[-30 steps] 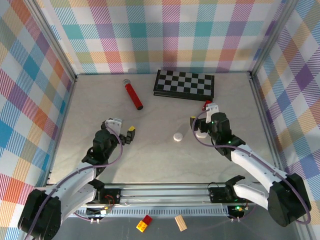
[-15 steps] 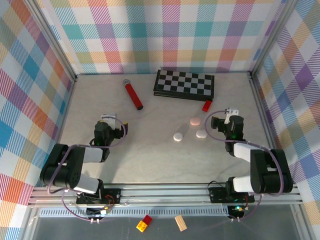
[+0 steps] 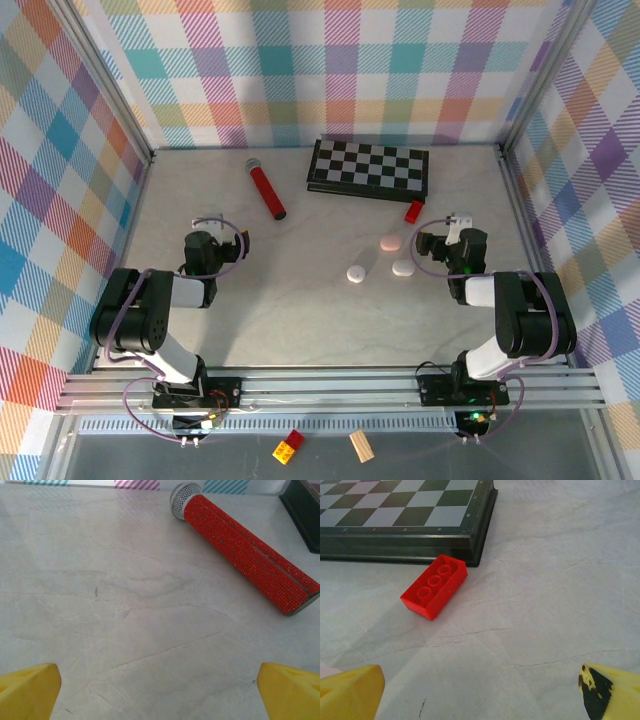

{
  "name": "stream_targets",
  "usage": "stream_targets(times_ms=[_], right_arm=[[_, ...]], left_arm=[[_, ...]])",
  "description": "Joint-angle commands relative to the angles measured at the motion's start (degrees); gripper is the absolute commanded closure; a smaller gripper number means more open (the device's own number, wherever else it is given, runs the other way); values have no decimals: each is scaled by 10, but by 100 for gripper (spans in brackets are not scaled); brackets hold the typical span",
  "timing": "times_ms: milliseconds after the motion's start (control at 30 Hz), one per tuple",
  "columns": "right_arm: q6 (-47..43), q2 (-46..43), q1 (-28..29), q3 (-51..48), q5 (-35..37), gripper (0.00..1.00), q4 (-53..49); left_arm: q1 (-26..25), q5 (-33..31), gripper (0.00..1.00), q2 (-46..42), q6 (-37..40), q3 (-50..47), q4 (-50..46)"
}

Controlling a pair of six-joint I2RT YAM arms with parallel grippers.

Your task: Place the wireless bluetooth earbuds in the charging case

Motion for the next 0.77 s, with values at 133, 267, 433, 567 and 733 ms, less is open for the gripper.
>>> stream_targets(times_ms=[133, 267, 433, 567, 733], right_arm=[[1, -2, -1, 11, -14, 1, 21], [1, -2, -1, 11, -13, 1, 21], [1, -2, 0, 11, -13, 1, 21], [-1, -2, 1, 11, -9, 1, 21], [-1, -2, 2, 11, -8, 1, 20]], left_arm=[[4, -5, 0, -1, -8, 4, -8], [3, -5, 0, -1, -7, 4, -7], [4, -5, 0, -1, -7, 4, -7], [2, -7, 0, -1, -6, 5, -10], [2, -8, 0, -1, -6, 5, -9]])
